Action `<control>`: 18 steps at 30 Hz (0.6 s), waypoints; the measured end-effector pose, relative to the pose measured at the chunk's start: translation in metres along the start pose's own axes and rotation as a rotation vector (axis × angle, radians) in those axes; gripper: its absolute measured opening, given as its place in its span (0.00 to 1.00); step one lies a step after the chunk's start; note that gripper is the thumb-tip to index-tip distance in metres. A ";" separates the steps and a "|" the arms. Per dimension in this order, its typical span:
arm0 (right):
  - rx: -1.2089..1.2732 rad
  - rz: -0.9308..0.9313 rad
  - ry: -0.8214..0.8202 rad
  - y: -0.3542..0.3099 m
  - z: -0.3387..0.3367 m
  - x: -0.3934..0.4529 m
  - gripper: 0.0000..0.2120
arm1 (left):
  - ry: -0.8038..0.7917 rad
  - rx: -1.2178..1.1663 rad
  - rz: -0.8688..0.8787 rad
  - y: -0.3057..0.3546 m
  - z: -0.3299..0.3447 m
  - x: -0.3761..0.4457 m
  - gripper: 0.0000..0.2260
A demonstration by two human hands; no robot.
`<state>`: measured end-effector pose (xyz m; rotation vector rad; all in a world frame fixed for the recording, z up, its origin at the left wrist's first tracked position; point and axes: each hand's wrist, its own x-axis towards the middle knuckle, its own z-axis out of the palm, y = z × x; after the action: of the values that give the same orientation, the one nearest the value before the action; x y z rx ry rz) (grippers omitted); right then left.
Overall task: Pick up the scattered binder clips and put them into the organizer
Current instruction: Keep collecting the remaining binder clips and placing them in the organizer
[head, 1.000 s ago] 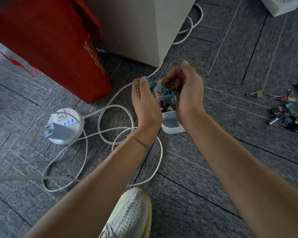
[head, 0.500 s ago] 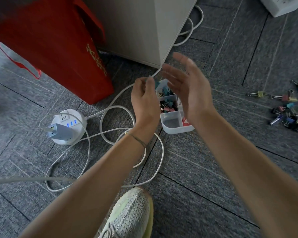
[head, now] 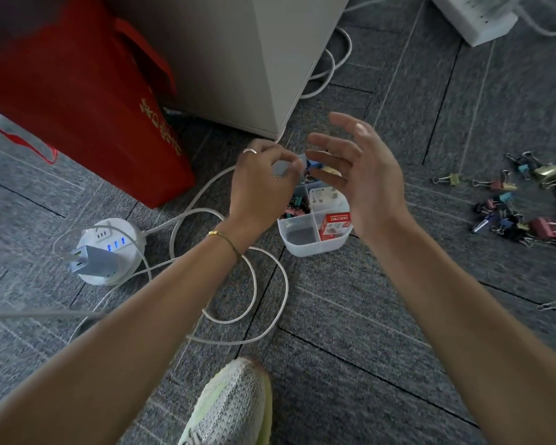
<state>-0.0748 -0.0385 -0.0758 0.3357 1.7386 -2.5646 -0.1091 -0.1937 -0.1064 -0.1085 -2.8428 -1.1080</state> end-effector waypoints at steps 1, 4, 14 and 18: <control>-0.009 -0.006 -0.003 -0.001 -0.002 0.000 0.17 | 0.012 -0.014 0.007 0.000 -0.001 -0.001 0.10; -0.102 -0.051 0.021 -0.002 -0.009 0.002 0.15 | 0.049 -0.038 0.074 0.007 -0.003 -0.003 0.11; -0.856 -0.334 0.313 -0.019 -0.077 -0.003 0.08 | -0.094 0.044 0.387 0.092 0.053 0.001 0.09; -1.050 -0.263 0.410 -0.032 -0.128 -0.009 0.10 | -0.211 0.064 0.429 0.128 0.086 0.005 0.08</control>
<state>-0.0498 0.0902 -0.0902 0.6050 3.0948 -1.3636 -0.1061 -0.0418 -0.0831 -0.8311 -2.8219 -0.9578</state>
